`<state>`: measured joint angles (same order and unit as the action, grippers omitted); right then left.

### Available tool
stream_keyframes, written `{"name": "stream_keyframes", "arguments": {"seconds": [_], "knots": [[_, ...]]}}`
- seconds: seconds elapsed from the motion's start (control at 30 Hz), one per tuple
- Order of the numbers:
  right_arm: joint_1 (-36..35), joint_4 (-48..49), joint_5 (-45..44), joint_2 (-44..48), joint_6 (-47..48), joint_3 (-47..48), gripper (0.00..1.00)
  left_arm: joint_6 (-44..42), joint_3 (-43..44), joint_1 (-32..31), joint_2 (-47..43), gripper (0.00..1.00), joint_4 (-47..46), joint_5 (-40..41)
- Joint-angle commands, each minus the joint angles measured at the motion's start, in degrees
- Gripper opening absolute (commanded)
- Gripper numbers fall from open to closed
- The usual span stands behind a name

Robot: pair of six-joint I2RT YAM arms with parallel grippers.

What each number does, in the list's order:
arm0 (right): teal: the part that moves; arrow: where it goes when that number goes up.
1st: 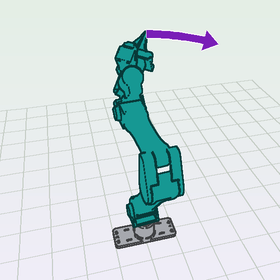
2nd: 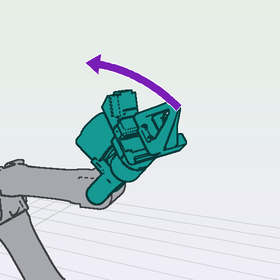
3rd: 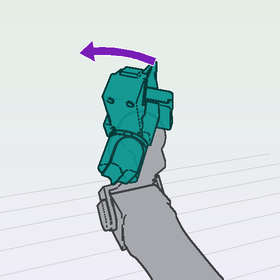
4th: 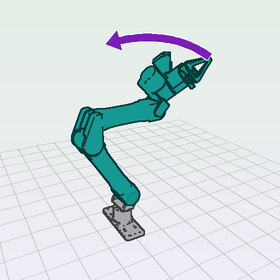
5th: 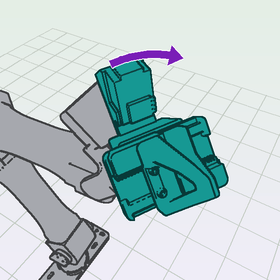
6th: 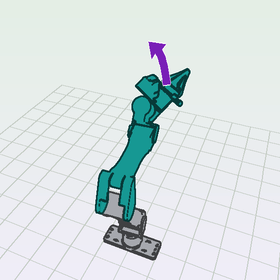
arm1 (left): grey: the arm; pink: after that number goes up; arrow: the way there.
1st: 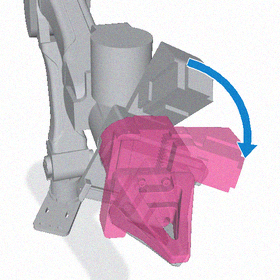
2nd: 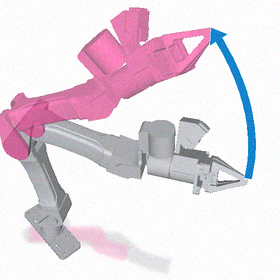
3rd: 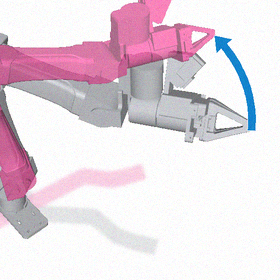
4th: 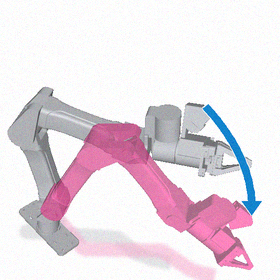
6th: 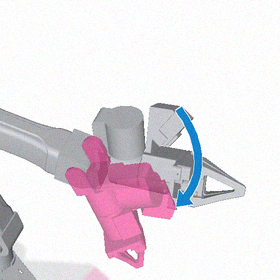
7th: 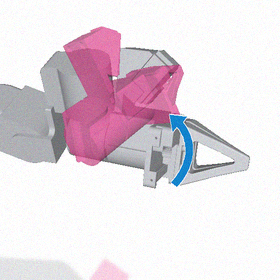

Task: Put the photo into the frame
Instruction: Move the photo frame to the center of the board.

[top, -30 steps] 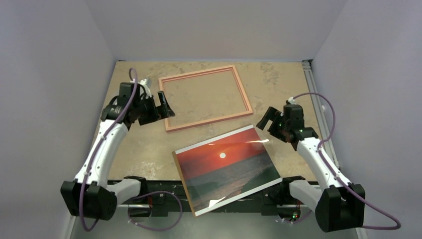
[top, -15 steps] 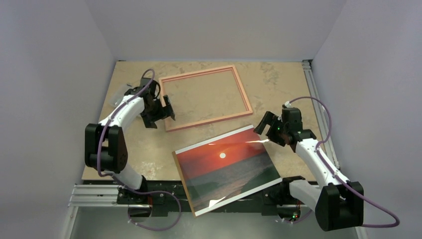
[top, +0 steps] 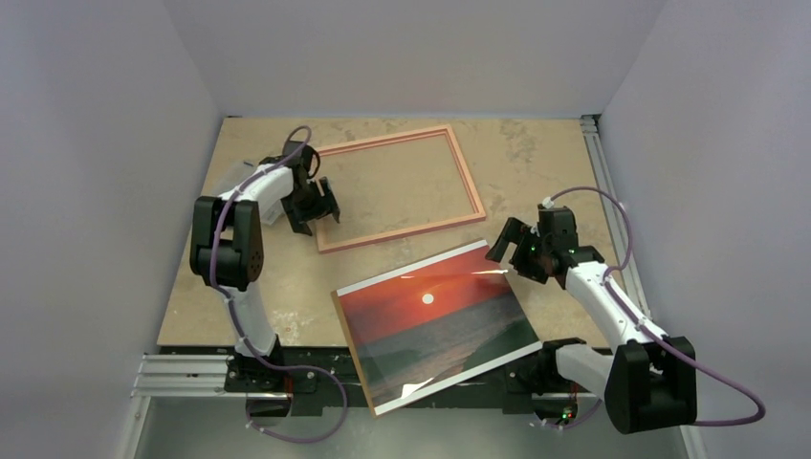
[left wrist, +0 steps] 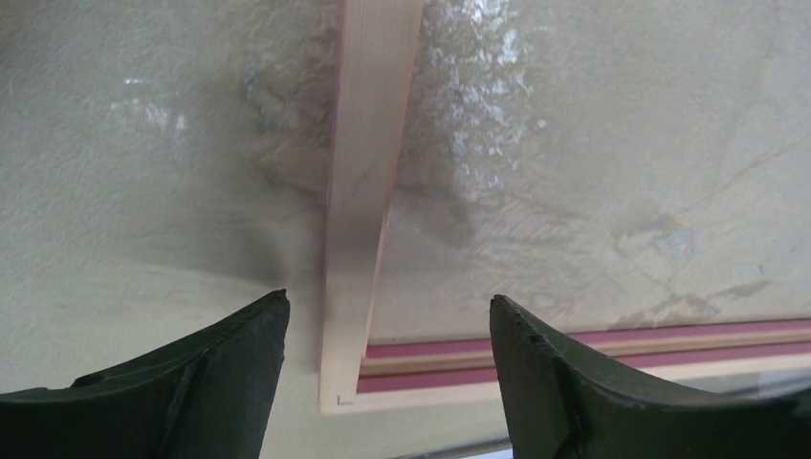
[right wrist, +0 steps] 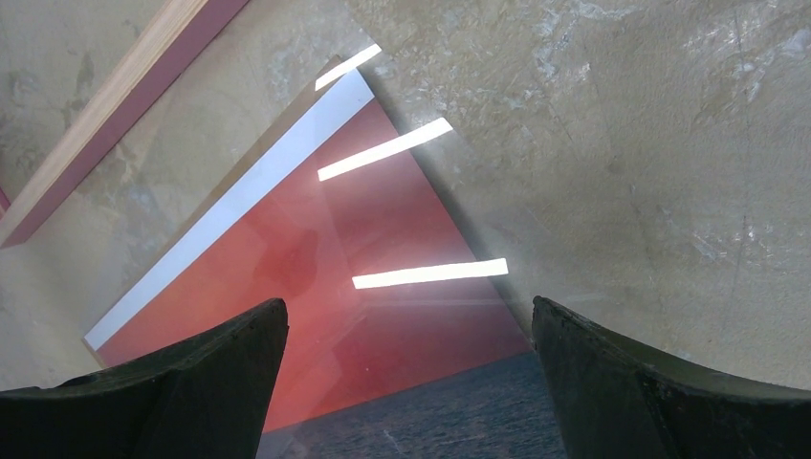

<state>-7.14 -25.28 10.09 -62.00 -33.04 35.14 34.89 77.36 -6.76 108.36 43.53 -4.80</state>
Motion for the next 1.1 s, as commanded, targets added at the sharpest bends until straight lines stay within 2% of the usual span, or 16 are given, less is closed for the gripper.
{"name": "stream_keyframes", "arguments": {"seconds": [0.0,0.2,0.37,0.5,0.63,0.77,0.83,0.97,1.07], "knots": [[-0.11,0.12,0.64,-0.66,0.96,0.83,0.98,-0.22,3.9,-0.13,2.29,0.73,-0.54,-0.55],[-0.16,0.56,0.57,-1.34,0.91,0.68,0.98,-1.15,6.26,-0.8,3.46,0.67,0.23,-0.8],[-0.14,0.34,0.74,-2.4,1.12,1.38,0.97,-1.5,8.31,-2.44,4.65,0.54,0.71,-1.65],[-0.07,0.18,0.79,-2.13,1.22,1.21,0.97,-0.63,9.14,-3.82,5.89,0.5,-0.51,-3.93],[-0.09,-0.12,0.5,-1.99,1.39,1.09,0.97,0.34,10.77,-5.9,7.5,0.5,-2.22,-5.45],[-0.1,-1.58,-1.46,-2.8,1.4,1.58,0.97,0.47,13.58,-7.39,8.86,0.56,-2.32,-6.46],[-0.11,-2.76,-3.04,-3.92,1.4,2.13,0.97,0.36,13.64,-7.71,7.29,0.64,-2.07,-5.29],[-0.1,-4.27,-4.76,-6.54,1.48,2.74,0.97,0.96,7.36,-8.0,-1.77,0.82,-2.39,-1.22],[-0.12,-4.83,-6.46,-7.27,1.12,2.54,0.98,1.93,0.66,-8.13,-10.19,0.86,-2.87,-1.2]]}}
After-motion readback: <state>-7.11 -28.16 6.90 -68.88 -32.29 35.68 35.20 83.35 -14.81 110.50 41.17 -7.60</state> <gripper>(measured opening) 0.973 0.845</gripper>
